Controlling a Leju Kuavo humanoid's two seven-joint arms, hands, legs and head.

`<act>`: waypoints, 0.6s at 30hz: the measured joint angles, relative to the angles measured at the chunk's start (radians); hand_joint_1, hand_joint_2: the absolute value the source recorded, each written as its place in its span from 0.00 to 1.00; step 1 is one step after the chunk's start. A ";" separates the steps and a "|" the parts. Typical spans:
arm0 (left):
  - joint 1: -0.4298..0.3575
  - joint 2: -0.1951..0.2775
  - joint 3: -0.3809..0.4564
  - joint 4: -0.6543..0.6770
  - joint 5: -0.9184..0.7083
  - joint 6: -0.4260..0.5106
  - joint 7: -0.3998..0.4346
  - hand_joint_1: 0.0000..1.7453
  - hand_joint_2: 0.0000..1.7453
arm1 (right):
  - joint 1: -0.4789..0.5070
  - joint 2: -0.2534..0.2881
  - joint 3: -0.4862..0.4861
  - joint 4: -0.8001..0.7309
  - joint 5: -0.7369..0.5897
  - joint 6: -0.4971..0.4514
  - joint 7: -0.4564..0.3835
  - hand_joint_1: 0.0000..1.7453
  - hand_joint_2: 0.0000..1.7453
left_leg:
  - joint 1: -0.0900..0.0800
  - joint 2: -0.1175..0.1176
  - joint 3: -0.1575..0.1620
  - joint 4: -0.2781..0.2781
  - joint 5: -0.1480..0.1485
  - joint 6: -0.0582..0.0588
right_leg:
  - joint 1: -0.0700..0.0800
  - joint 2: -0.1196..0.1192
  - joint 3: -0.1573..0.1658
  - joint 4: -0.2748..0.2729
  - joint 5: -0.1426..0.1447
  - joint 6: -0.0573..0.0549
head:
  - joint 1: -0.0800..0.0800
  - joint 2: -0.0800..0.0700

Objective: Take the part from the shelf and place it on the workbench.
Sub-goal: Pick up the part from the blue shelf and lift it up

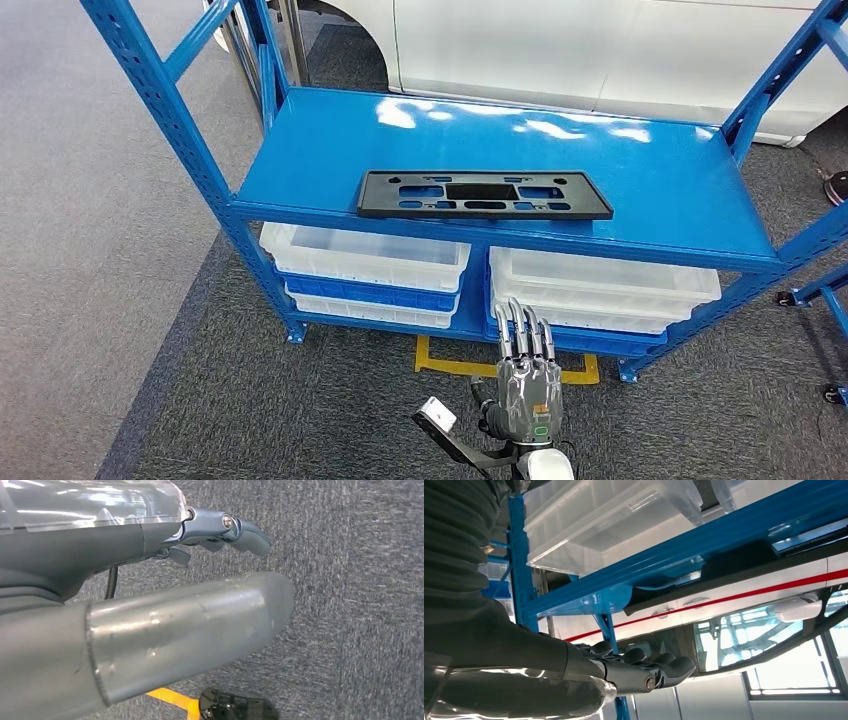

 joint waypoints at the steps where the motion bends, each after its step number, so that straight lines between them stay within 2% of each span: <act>1: 0.000 0.000 0.000 0.000 0.000 0.000 0.000 0.00 0.00 | 0.000 0.000 0.000 0.000 0.000 0.000 0.000 0.00 1.00 | 0.000 0.000 0.000 0.000 0.000 0.000 | 0.000 0.000 0.001 -0.002 0.001 0.000 | 0.000 0.000; 2: 0.000 0.000 0.000 0.000 0.000 0.000 0.000 0.00 0.00 | 0.000 0.000 0.000 0.000 0.000 0.000 0.000 0.00 1.00 | 0.000 0.000 0.000 0.000 0.000 0.000 | 0.000 0.000 0.002 -0.006 0.005 0.000 | 0.000 0.000; 4: 0.000 0.000 0.000 0.000 -0.001 0.000 0.000 0.00 0.00 | 0.000 0.000 0.000 0.000 0.000 0.000 0.000 0.00 1.00 | -0.001 -0.002 0.006 0.000 -0.004 -0.002 | 0.001 0.000 0.039 -0.085 0.053 -0.005 | 0.000 0.000; 5: -0.001 0.000 0.001 0.000 -0.003 0.000 0.001 0.00 0.00 | -0.001 0.000 -0.001 0.000 0.000 0.000 0.000 0.00 1.00 | -0.002 -0.002 0.008 0.001 -0.007 -0.006 | 0.004 0.000 0.068 -0.150 0.081 -0.012 | 0.000 0.000; 6: -0.001 0.000 0.001 0.000 -0.006 -0.001 0.001 0.00 0.00 | -0.001 0.002 -0.003 -0.001 -0.001 0.000 -0.001 0.00 1.00 | -0.002 -0.002 0.009 0.009 -0.017 -0.017 | 0.005 0.000 0.101 -0.219 0.108 -0.022 | 0.000 0.000; 7: -0.002 -0.001 0.002 0.000 -0.008 -0.002 0.002 0.00 0.00 | -0.001 0.004 -0.005 -0.001 -0.002 0.000 -0.001 0.00 1.00 | -0.002 -0.002 0.003 0.029 -0.033 -0.028 | 0.006 0.000 0.122 -0.262 0.119 -0.032 | -0.001 0.000; 9: -0.004 0.000 0.003 0.000 -0.012 -0.004 0.004 0.00 0.00 | -0.003 0.008 -0.009 -0.001 -0.003 0.000 -0.004 0.00 1.00 | -0.001 0.000 -0.041 0.124 -0.087 -0.049 | 0.004 -0.002 0.140 -0.292 0.118 -0.048 | -0.001 0.000; 10: -0.004 0.001 0.003 0.000 -0.013 -0.004 0.005 0.00 0.00 | -0.003 0.009 -0.010 -0.001 -0.003 0.000 -0.005 0.00 1.00 | 0.000 0.000 -0.074 0.188 -0.112 -0.053 | 0.004 -0.003 0.142 -0.291 0.116 -0.051 | -0.001 0.000; 11: -0.002 0.002 0.005 0.000 -0.014 -0.004 0.006 0.00 0.00 | -0.002 0.009 -0.011 -0.001 -0.003 0.000 -0.006 0.00 1.00 | 0.001 0.000 -0.105 0.242 -0.127 -0.057 | 0.004 -0.003 0.143 -0.290 0.113 -0.054 | -0.001 0.000; 12: -0.001 0.002 0.006 0.000 -0.015 -0.004 0.006 0.00 0.00 | -0.002 0.009 -0.013 -0.001 -0.003 0.000 -0.008 0.00 1.00 | 0.002 0.000 -0.123 0.269 -0.123 -0.060 | 0.004 -0.003 0.145 -0.289 0.110 -0.054 | -0.001 0.000; 13: 0.000 0.002 0.008 0.000 -0.016 -0.004 0.006 0.00 0.00 | -0.002 0.009 -0.014 0.000 -0.003 0.000 -0.009 0.00 1.00 | 0.004 0.001 -0.124 0.258 -0.101 -0.062 | 0.004 -0.002 0.148 -0.287 0.106 -0.053 | -0.001 0.000; 15: 0.000 0.002 0.010 0.000 -0.017 -0.004 0.006 0.00 0.00 | -0.002 0.009 -0.016 0.000 -0.003 0.000 -0.010 0.00 1.00 | 0.008 0.002 -0.081 0.148 -0.026 -0.061 | 0.002 0.000 0.158 -0.283 0.096 -0.048 | -0.001 0.000; 16: -0.001 0.002 0.011 0.000 -0.017 -0.004 0.006 0.00 0.00 | -0.002 0.009 -0.016 0.000 -0.003 0.000 -0.011 0.00 1.00 | 0.007 0.003 -0.054 0.087 -0.001 -0.059 | 0.004 0.000 0.161 -0.280 0.091 -0.043 | -0.001 0.000; 17: -0.001 0.002 0.012 0.001 -0.017 -0.005 0.007 0.00 0.00 | -0.002 0.009 -0.016 0.000 -0.003 0.000 -0.011 0.00 1.00 | 0.005 0.003 -0.035 0.045 0.011 -0.054 | 0.005 0.000 0.162 -0.278 0.087 -0.038 | -0.001 0.000; 18: -0.002 0.002 0.012 0.001 -0.017 -0.006 0.007 0.00 0.00 | -0.002 0.009 -0.017 0.000 -0.003 -0.001 -0.011 0.00 1.00 | 0.003 0.002 -0.027 0.025 0.010 -0.049 | 0.007 0.001 0.161 -0.277 0.085 -0.033 | -0.001 0.000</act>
